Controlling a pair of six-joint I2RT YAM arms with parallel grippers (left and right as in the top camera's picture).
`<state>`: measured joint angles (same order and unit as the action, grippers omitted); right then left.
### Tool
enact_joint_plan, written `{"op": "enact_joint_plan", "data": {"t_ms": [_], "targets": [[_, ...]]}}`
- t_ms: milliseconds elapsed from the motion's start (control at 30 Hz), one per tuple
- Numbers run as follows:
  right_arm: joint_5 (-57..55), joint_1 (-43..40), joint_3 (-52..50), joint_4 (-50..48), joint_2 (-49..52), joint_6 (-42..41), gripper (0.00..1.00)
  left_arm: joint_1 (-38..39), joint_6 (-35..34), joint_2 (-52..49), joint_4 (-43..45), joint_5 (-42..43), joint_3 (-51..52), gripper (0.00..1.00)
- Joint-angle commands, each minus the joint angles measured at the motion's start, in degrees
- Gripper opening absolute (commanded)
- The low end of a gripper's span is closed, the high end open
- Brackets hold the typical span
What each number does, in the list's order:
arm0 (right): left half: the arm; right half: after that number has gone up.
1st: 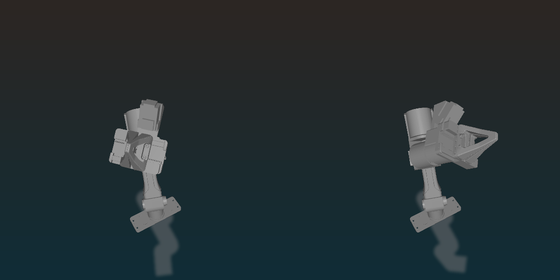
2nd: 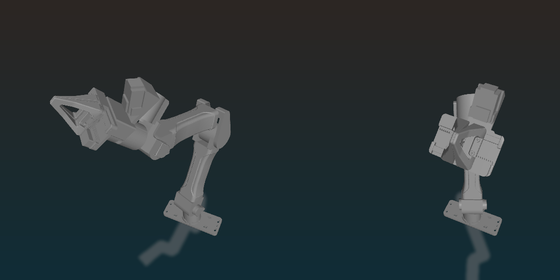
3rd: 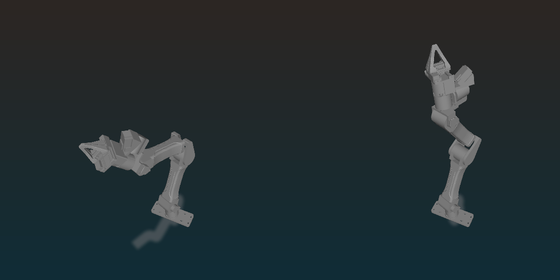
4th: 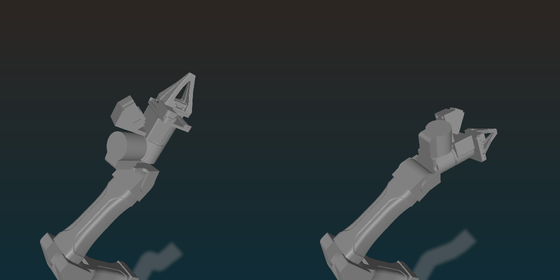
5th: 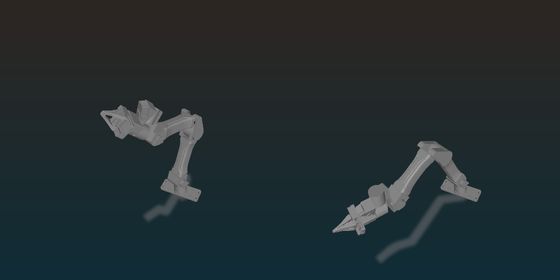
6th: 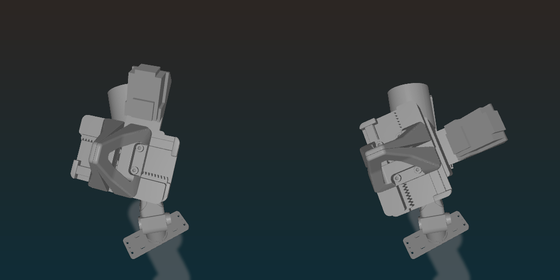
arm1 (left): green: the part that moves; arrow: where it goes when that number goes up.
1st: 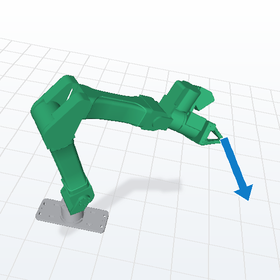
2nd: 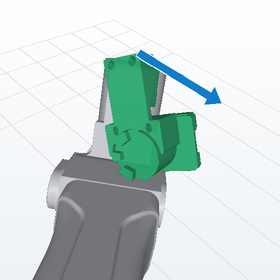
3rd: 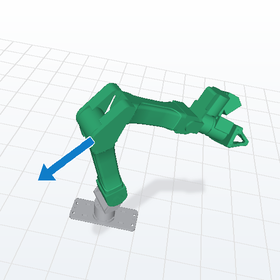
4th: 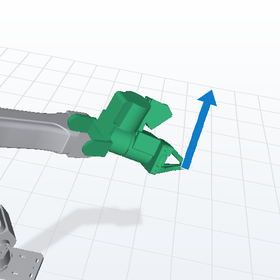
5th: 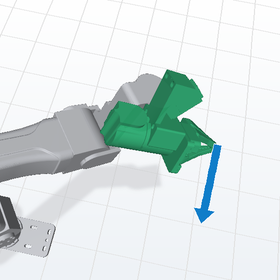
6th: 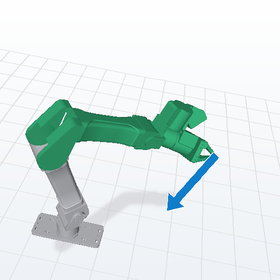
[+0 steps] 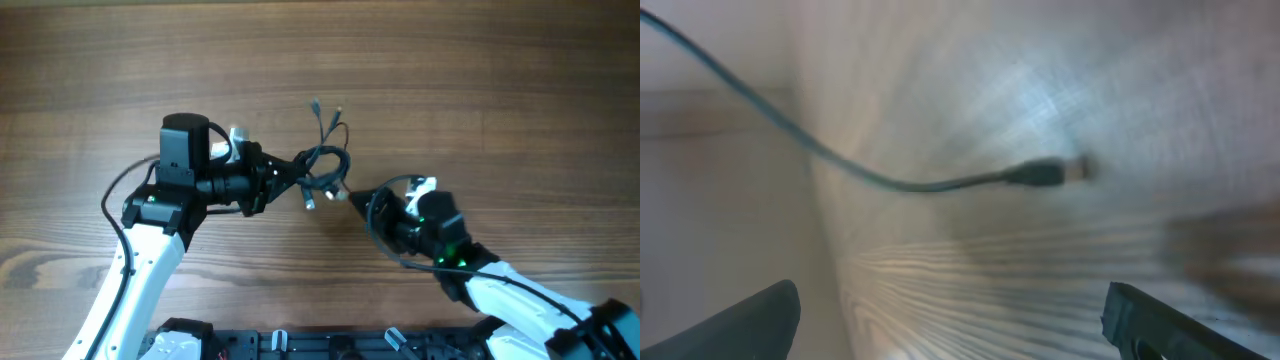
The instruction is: Untangle cables
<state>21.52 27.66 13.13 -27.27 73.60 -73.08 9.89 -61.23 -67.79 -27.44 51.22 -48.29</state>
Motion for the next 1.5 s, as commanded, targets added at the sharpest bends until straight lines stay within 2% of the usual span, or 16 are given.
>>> {"op": "enact_joint_plan", "data": {"t_ms": [0, 67, 200, 367, 467, 600, 733, 833, 900, 1067, 1233, 1467], "targets": [[13.7, -6.27, -0.13, -2.36, -2.84, 4.15, 1.0, -0.26, 28.04, 1.05, -2.93, -5.2, -0.79, 0.04], [21.62, -8.55, -0.13, -7.76, -2.95, 6.51, 1.0, 0.35, 33.2, 1.05, -4.59, -9.4, -0.79, 0.04], [31.71, -9.07, -0.13, -16.17, -2.95, 8.41, 1.0, 2.78, 39.5, 1.05, -4.61, -11.47, -0.79, 0.04], [33.86, -7.61, -0.13, -16.92, -2.89, 6.84, 0.96, 7.48, 47.93, 1.05, -4.46, -11.54, -0.79, 0.04], [32.87, -6.08, -0.13, -16.81, -2.69, 6.93, 0.83, 10.97, 51.93, 1.05, -4.46, -12.15, -0.79, 0.04], [29.83, -5.05, -0.13, -15.26, -2.45, 6.88, 0.61, 12.79, 52.04, 1.05, -4.5, -12.13, -0.79, 0.04], [28.87, -5.01, -0.13, -15.13, -2.45, 6.86, 0.46, 13.68, 52.48, 1.05, -4.52, -12.11, -0.79, 0.04], [28.61, -5.01, -0.13, -15.1, -2.45, 7.13, 0.45, 14.21, 56.76, 1.05, -5.18, -11.61, -0.79, 0.04], [28.39, -5.01, -0.13, -15.1, -2.45, 8.2, 0.51, 14.45, 59.76, 1.05, -6.58, -11.52, -0.79, 0.04], [28.24, -5.01, -0.13, -15.1, -2.45, 17.22, 0.55, 14.45, 68.72, 1.05, -12.26, -6.54, -0.79, 0.04], [28.39, -5.01, -0.13, -15.08, -2.45, 18.69, 0.52, 14.45, 72.43, 1.05, -12.31, 0.02, -0.79, 0.04], [30.47, -5.01, -0.13, -15.13, -2.45, 18.99, 0.41, 14.45, 72.83, 1.05, -11.82, 0.87, -0.79, 0.06]]}}
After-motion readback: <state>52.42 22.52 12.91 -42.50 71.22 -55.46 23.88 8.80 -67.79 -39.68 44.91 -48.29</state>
